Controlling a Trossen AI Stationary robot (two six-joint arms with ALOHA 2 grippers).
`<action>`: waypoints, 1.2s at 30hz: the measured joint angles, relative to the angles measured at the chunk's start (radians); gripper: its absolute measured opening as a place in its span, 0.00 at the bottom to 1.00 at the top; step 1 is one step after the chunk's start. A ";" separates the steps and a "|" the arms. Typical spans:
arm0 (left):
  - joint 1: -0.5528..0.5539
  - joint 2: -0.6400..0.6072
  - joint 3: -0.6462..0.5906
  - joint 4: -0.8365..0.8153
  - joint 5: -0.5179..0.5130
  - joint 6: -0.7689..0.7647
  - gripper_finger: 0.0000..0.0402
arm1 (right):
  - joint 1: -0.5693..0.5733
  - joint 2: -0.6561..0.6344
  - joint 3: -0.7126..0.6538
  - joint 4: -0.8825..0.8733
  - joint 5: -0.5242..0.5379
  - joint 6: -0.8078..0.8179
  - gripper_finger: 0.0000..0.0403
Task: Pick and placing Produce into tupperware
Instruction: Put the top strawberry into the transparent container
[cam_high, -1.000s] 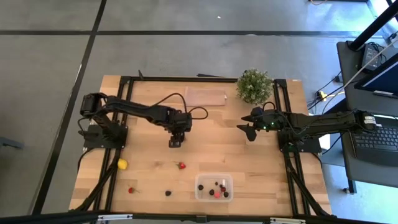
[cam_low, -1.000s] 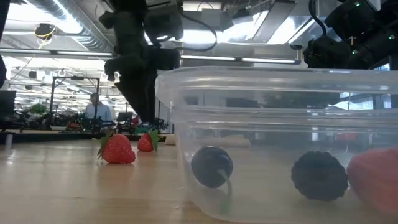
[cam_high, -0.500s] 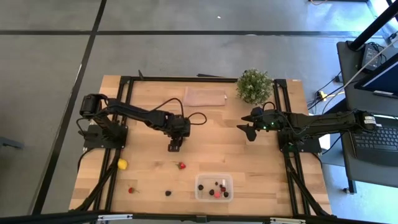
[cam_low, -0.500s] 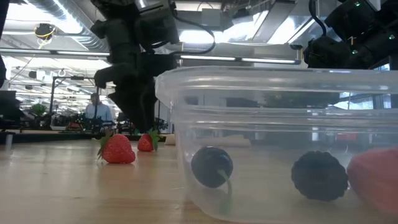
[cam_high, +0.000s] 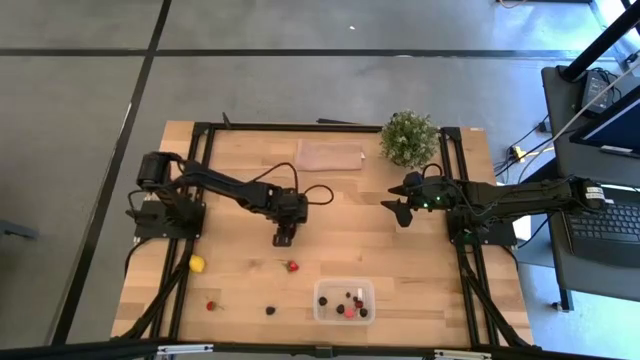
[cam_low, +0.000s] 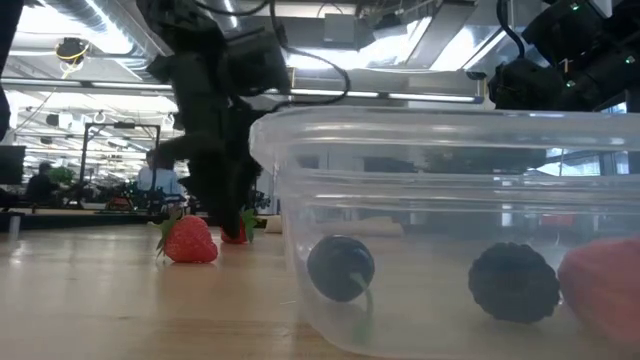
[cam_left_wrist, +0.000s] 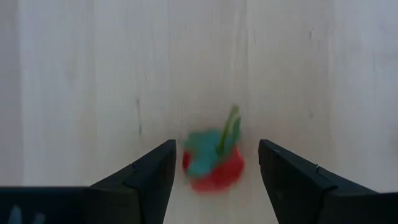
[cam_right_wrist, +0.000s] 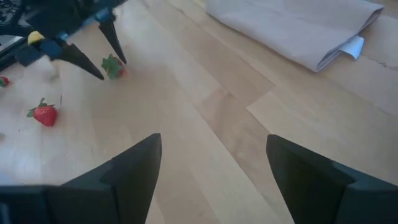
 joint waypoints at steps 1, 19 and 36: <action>-0.001 0.012 0.000 0.003 0.000 0.000 0.55 | -0.001 0.000 0.000 -0.002 0.000 0.000 0.72; -0.008 0.059 0.004 0.013 0.018 0.001 0.41 | -0.006 0.007 0.000 -0.016 0.010 0.000 0.72; -0.007 0.072 0.084 -0.058 0.008 -0.021 0.33 | -0.006 0.007 0.000 -0.020 0.008 0.000 0.72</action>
